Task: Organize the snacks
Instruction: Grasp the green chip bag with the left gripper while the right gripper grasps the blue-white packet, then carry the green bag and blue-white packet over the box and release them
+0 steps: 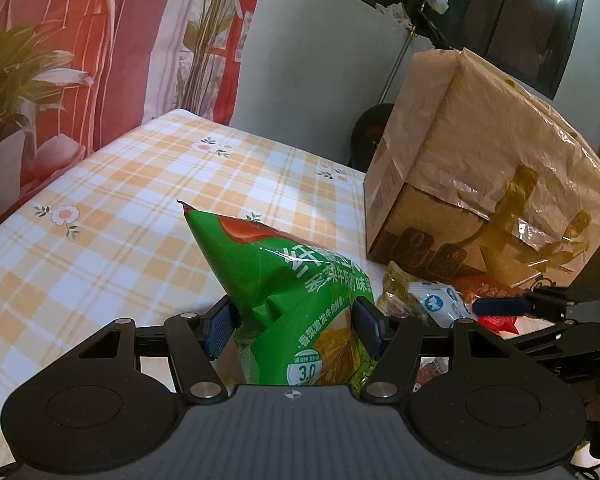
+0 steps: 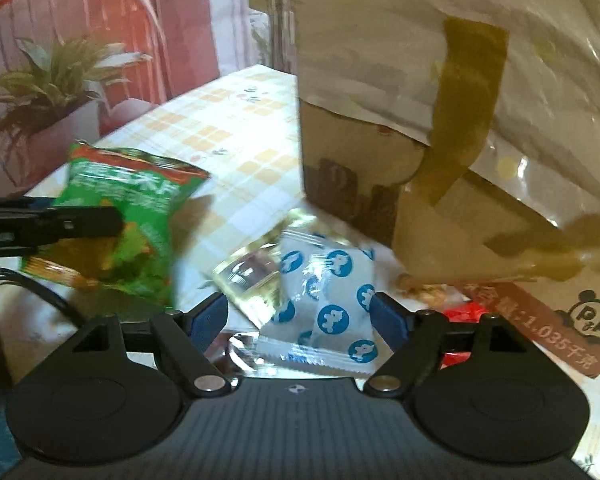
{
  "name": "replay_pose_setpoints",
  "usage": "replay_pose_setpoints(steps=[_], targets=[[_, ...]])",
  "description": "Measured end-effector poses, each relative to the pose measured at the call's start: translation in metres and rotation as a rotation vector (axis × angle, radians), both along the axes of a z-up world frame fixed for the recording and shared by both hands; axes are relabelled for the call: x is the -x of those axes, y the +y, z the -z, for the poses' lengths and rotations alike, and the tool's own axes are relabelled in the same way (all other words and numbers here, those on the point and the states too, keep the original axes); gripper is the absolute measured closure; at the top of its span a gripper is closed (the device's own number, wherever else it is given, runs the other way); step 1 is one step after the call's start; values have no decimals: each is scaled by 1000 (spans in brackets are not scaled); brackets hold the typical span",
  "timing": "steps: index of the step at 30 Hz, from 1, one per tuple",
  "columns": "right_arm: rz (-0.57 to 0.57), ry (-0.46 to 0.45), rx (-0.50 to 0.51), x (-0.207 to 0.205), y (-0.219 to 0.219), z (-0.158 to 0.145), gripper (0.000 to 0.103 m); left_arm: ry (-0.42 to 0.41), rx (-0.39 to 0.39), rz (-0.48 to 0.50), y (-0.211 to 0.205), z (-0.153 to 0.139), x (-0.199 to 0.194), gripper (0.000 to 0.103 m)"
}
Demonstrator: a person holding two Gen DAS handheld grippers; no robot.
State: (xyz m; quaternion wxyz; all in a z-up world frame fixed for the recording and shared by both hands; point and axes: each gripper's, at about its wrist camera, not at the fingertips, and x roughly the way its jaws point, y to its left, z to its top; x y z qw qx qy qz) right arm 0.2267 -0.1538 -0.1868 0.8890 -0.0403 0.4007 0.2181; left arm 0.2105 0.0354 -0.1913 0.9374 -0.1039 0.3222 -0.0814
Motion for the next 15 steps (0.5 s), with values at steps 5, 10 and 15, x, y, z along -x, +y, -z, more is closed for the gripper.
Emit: replay_pose_setpoints(steps=[5, 10, 15], targets=[[19, -76, 26, -3, -1, 2, 23, -6, 0, 1, 1, 1, 2, 37], [82, -58, -67, -15, -12, 12, 30, -8, 8, -1, 2, 1, 1, 37], [88, -51, -86, -9, -13, 23, 46, -8, 11, -6, 2, 1, 1, 37]])
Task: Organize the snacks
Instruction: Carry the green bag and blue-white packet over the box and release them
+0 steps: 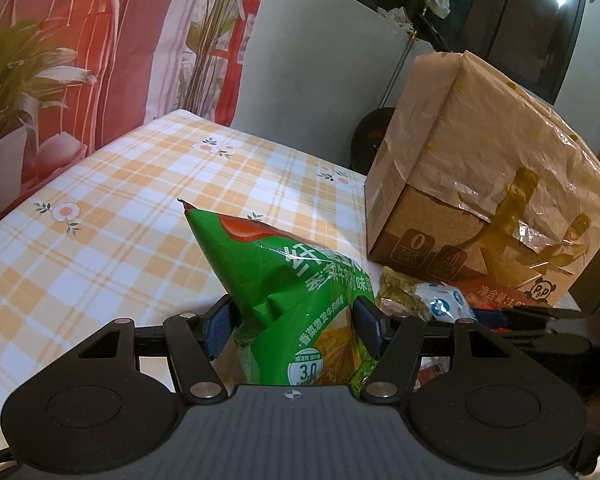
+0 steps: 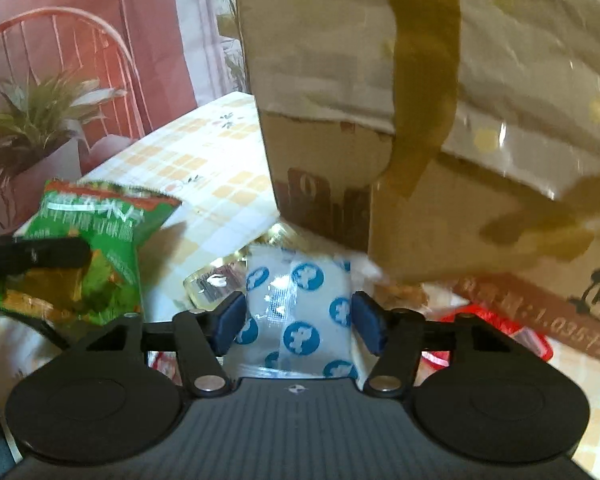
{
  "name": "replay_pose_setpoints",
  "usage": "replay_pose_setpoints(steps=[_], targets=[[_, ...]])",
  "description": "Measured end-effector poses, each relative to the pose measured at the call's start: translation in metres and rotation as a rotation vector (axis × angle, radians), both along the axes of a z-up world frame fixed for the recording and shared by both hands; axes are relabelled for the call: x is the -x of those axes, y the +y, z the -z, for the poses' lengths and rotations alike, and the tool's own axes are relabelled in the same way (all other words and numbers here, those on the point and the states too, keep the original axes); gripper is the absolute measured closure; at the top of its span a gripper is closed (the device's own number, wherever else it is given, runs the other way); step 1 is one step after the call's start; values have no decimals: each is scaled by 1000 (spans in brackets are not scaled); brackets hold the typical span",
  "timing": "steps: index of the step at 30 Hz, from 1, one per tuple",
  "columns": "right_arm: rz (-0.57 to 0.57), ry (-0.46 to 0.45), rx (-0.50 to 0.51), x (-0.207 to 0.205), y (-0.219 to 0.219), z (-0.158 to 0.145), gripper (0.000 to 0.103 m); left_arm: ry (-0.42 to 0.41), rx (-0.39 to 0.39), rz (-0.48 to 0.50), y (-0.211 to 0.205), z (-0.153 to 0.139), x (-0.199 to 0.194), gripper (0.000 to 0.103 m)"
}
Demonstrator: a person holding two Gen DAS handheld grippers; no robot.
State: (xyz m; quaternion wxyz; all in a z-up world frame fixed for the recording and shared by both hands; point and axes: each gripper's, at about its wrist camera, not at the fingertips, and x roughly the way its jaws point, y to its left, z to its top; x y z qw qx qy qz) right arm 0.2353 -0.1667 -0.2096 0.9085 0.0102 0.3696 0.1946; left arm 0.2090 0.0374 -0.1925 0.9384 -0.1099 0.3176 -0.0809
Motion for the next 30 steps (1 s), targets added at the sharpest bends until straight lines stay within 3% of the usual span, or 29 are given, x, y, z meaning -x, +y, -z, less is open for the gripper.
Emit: replay_pose_setpoints(steps=[3, 10, 19, 30], targets=[[-4, -46, 5, 12, -1, 1, 51, -2, -4, -4, -1, -1, 1, 38], [27, -183, -5, 52, -16, -8, 52, -20, -13, 5, -9, -11, 4, 38], [85, -206, -82, 65, -37, -6, 52, -52, -59, 20, -24, -31, 11, 38], [78, -330, -130, 72, -54, -44, 52, -208, -97, 9, -37, -104, 17, 38]])
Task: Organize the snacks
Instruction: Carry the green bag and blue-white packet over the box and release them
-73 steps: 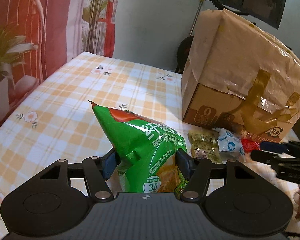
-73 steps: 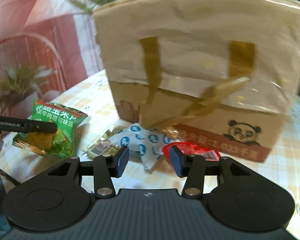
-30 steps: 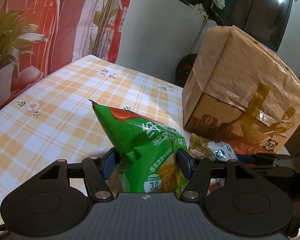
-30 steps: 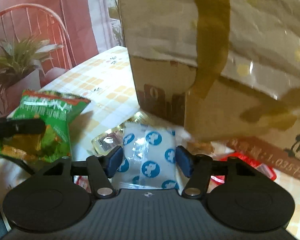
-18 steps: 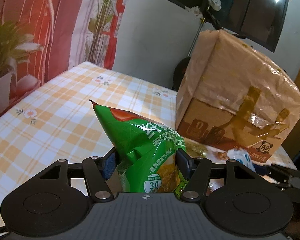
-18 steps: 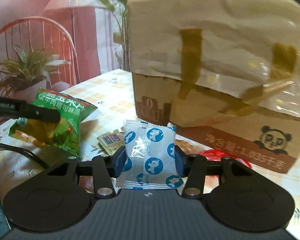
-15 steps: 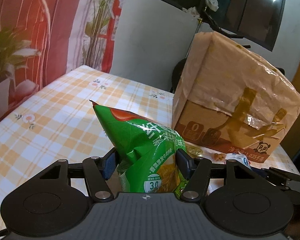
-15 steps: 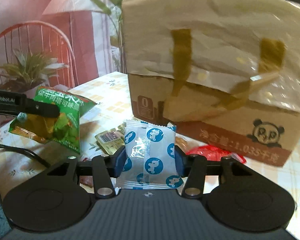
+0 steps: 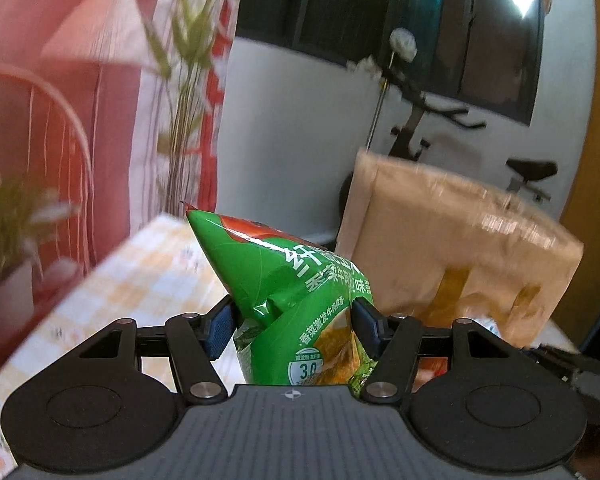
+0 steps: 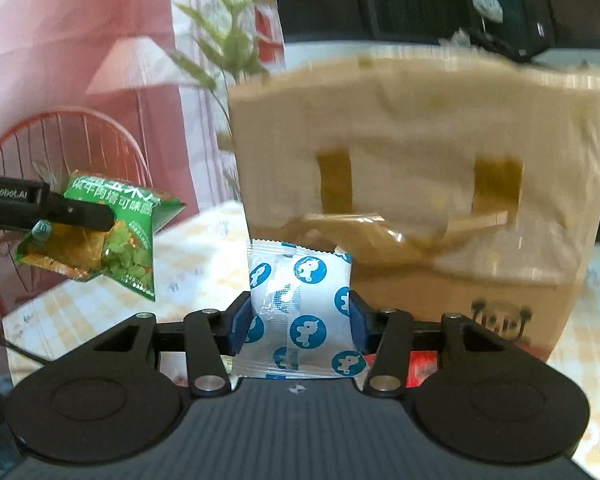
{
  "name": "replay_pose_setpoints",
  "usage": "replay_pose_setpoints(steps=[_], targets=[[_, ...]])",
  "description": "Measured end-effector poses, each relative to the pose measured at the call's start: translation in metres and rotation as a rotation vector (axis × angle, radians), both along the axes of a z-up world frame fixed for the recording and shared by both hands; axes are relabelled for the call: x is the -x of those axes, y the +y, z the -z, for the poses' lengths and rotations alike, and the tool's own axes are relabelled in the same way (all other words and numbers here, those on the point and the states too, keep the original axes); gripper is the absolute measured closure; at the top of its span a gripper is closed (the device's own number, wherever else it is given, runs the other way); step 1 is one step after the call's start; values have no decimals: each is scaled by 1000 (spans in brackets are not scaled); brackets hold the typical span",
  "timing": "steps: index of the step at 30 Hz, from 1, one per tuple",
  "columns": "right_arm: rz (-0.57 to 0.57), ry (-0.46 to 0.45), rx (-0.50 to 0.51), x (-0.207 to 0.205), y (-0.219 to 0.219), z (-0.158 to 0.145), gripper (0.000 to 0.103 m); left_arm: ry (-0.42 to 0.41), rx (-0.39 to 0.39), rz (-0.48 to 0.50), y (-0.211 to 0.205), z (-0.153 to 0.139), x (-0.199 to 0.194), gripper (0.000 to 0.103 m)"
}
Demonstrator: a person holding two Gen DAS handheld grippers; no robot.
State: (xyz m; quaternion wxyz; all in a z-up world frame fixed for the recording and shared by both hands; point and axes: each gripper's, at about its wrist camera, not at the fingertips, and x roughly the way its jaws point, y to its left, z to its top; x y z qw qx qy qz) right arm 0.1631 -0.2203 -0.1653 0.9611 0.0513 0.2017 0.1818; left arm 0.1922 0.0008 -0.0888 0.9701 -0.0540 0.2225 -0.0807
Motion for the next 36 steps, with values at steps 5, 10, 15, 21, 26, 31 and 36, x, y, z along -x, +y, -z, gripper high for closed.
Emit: replay_pose_setpoints(steps=[5, 10, 15, 21, 26, 31, 36], targets=[[-39, -86, -7, -2, 0, -32, 52, -66, -7, 26, -16, -36, -5, 38], [-56, -185, -29, -6, -6, -70, 52, -118, -16, 79, -38, -67, -20, 38], [28, -199, -40, -27, -25, -108, 52, -187, 4, 166, -63, -86, -36, 38], [158, -211, 17, -59, -56, -129, 52, -153, -7, 249, -107, -86, -80, 38], [228, -128, 59, -88, -75, -116, 52, -115, -29, 293, -142, -75, -123, 38], [244, -69, 94, -98, -80, -106, 52, -72, -23, 314, -167, -58, -158, 38], [273, -45, 115, -100, -84, -102, 50, -48, -84, 335, -191, -49, -177, 38]])
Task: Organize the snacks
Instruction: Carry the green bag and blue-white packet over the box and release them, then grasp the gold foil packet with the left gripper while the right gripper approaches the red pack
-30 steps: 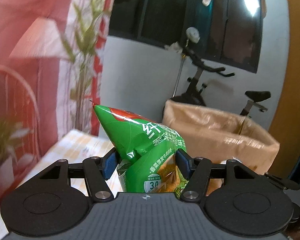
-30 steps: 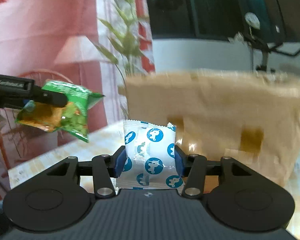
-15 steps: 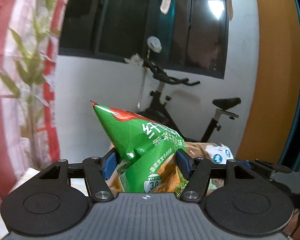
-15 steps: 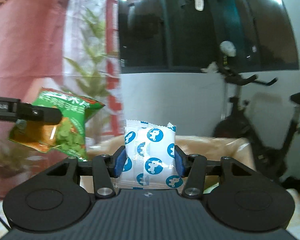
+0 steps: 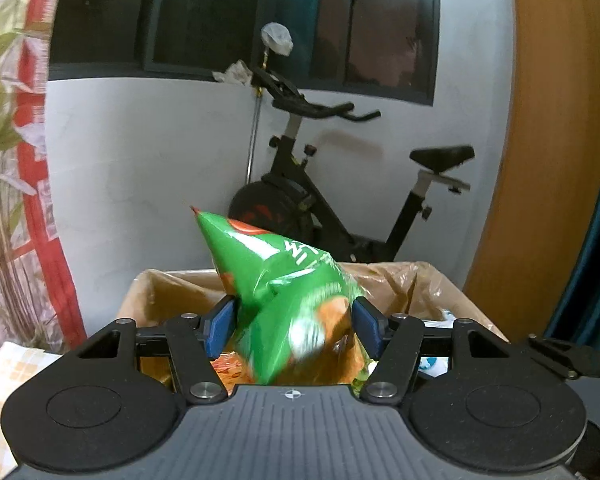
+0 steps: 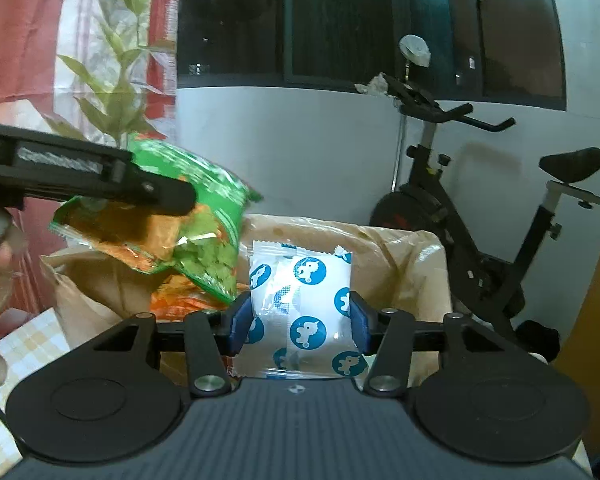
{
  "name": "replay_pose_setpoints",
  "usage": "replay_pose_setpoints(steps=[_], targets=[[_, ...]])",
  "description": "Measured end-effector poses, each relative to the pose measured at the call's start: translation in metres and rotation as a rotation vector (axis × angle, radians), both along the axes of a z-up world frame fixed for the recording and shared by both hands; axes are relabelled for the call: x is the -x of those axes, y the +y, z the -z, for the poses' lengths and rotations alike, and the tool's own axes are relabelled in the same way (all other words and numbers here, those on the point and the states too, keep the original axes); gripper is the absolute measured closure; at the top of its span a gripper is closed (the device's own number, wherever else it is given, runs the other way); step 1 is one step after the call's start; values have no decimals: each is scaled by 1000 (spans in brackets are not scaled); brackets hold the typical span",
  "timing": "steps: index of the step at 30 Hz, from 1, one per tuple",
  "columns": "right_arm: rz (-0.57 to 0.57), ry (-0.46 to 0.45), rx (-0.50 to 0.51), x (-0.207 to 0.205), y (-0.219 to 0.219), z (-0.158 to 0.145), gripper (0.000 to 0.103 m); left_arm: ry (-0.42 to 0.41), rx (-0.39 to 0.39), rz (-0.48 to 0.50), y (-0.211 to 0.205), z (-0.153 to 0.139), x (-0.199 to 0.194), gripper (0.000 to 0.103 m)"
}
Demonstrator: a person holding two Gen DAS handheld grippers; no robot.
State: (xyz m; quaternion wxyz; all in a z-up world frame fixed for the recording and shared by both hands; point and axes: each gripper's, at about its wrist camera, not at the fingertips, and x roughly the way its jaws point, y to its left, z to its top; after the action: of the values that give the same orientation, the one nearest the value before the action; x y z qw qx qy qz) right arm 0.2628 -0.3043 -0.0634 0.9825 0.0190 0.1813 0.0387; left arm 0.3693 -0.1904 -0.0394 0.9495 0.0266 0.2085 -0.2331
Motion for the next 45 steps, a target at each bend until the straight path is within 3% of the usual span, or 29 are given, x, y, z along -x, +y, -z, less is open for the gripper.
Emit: replay_pose_setpoints(steps=[6, 14, 26, 34, 45], targets=[[29, 0, 7, 3, -4, -1, 37, -12, 2, 1, -2, -6, -2, 30], [18, -26, -8, 19, -2, -10, 37, -34, 44, -29, 22, -18, 15, 30], [-32, -55, -21, 54, 31, -17, 37, -32, 71, -115, 103, -22, 69, 30], [-93, -117, -56, 87, 57, 3, 37, 30, 28, -129, 140, 23, 115, 31], [-141, 20, -75, 95, 74, 53, 37, 232, -7, -128, 149, 109, 103, 32]])
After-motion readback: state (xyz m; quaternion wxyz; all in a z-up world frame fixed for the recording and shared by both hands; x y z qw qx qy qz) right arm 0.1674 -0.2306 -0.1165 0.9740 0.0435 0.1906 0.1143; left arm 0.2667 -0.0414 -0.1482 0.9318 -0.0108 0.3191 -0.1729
